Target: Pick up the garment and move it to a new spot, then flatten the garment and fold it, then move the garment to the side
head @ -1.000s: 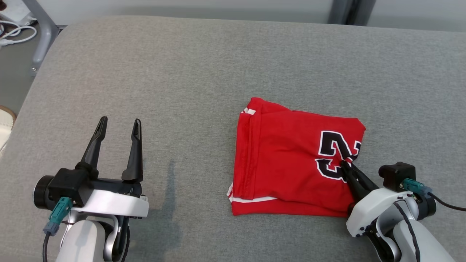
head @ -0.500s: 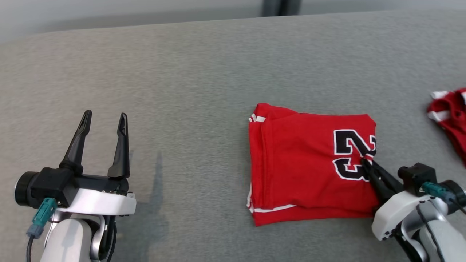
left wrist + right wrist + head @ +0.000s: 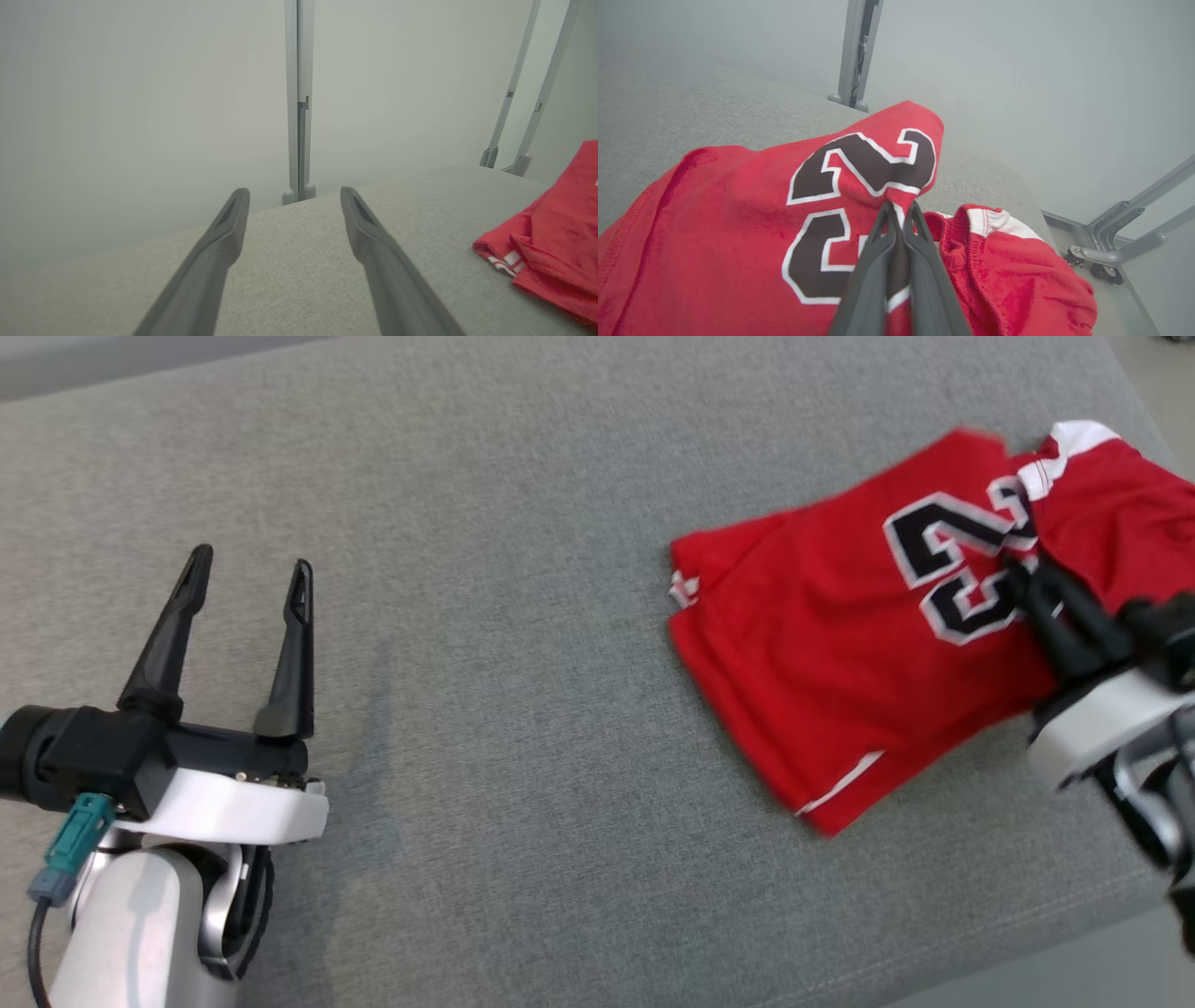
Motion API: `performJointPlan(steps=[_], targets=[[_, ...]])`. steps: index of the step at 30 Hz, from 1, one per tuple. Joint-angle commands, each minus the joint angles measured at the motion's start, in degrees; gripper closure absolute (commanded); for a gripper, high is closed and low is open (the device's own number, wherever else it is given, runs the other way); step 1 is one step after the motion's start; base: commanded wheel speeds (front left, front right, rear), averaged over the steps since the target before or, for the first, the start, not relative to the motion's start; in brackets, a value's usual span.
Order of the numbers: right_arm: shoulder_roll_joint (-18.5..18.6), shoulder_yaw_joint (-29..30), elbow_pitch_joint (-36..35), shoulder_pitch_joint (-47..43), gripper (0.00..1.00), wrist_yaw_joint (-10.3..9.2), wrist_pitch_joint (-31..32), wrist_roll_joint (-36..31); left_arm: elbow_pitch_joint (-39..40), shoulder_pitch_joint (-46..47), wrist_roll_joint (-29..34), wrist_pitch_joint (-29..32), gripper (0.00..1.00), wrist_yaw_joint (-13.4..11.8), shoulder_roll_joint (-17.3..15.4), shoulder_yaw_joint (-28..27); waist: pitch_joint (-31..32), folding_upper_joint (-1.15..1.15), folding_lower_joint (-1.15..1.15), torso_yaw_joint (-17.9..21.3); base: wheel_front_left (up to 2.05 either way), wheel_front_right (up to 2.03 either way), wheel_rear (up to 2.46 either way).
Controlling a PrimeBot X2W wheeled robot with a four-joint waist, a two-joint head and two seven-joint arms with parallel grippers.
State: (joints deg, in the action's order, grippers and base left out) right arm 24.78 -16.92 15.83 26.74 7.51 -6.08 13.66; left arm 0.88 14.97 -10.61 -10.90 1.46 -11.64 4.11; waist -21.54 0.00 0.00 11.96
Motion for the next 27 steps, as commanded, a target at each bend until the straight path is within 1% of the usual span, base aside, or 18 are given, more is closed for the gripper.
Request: performJointPlan(steps=[1, 4, 8, 10, 13, 17, 18, 19, 20, 22, 23, 27], targets=[[1.26, 0.65, 0.46, 2.46, 1.0, -0.04, -0.42, 0.52, 0.44, 1.37, 0.4, 0.29, 0.0, -0.17, -0.74, -0.37, -2.22, 0.0, 0.0, 2.06, 0.0, 0.0, 0.0], [4.75, 2.16, 2.73, 6.3, 1.0, -0.04, -0.74, 0.9, 1.42, 2.64, 0.7, 1.07, 0.0, -0.09, -1.21, 0.05, -3.91, 0.0, 0.0, 2.25, 0.0, 0.0, 0.0], [9.86, 5.68, 5.94, 9.77, 1.0, -0.04, -1.33, 2.21, 2.64, 4.92, 1.2, 1.63, 0.0, 0.49, -1.64, 0.89, -6.7, 0.0, 0.0, 1.23, 0.0, 0.0, 0.0], [11.7, 7.1, 8.01, 10.64, 1.0, -0.04, -1.3, 2.72, 3.18, 5.97, 1.42, 1.83, 0.0, 0.57, -1.73, 1.31, -8.12, 0.0, 0.0, 0.74, 0.0, 0.0, 0.0], [12.74, 8.62, 12.1, 12.76, 1.0, -0.04, -1.72, 3.82, 3.8, 7.29, 1.79, 2.22, 0.0, 0.57, -2.32, 1.55, -10.02, 0.0, 0.0, 0.25, 0.0, 0.0, 0.0], [12.0, 10.58, 20.03, 15.57, 1.0, -0.05, -2.21, 4.15, 4.41, 8.6, 2.08, 2.68, 0.0, 0.64, -2.62, 2.04, -11.86, 0.0, 0.0, -0.68, 0.0, 0.0, 0.0], [11.44, 11.13, 22.46, 16.36, 0.83, -0.04, -2.06, 4.47, 4.45, 8.83, 2.11, 2.77, 0.0, 0.73, -2.68, 2.15, -12.19, 0.0, 0.0, -0.99, 0.0, 0.0, 0.0], [11.31, 11.95, 24.96, 17.04, 0.55, -0.04, -1.82, 4.01, 4.47, 9.01, 2.1, 2.85, 0.0, 0.76, -2.77, 2.26, -12.47, 0.0, 0.0, -1.24, 0.0, 0.0, 0.0], [10.95, 12.73, 27.17, 17.85, 0.0, -0.04, -2.44, 3.99, 4.43, 9.21, 2.09, 2.85, 0.0, 0.78, -2.74, 2.45, -12.66, 0.0, 0.0, -1.51, 0.0, 0.0, 0.0], [9.96, 13.87, 31.21, 18.57, 0.0, -0.04, -3.1, 3.45, 4.32, 9.42, 2.06, 2.74, 0.0, 0.69, -2.66, 2.64, -12.72, 0.0, 0.0, -1.96, 0.0, 0.0, 0.0], [9.96, 13.87, 31.21, 18.57, 0.0, -0.04, -3.1, 3.45, 4.32, 9.42, 2.06, 2.74, 0.0, 0.69, -2.66, 2.64, -12.72, 0.0, 0.0, -1.96, 0.0, 0.0, 0.0], [8.55, 15.37, 36.4, 19.39, 0.0, -0.04, -5.86, 2.35, 3.78, 8.48, 1.69, 2.31, 0.0, 0.0, -2.55, 2.52, -11.72, 0.0, 0.0, -2.05, 0.0, 0.0, 0.0]])
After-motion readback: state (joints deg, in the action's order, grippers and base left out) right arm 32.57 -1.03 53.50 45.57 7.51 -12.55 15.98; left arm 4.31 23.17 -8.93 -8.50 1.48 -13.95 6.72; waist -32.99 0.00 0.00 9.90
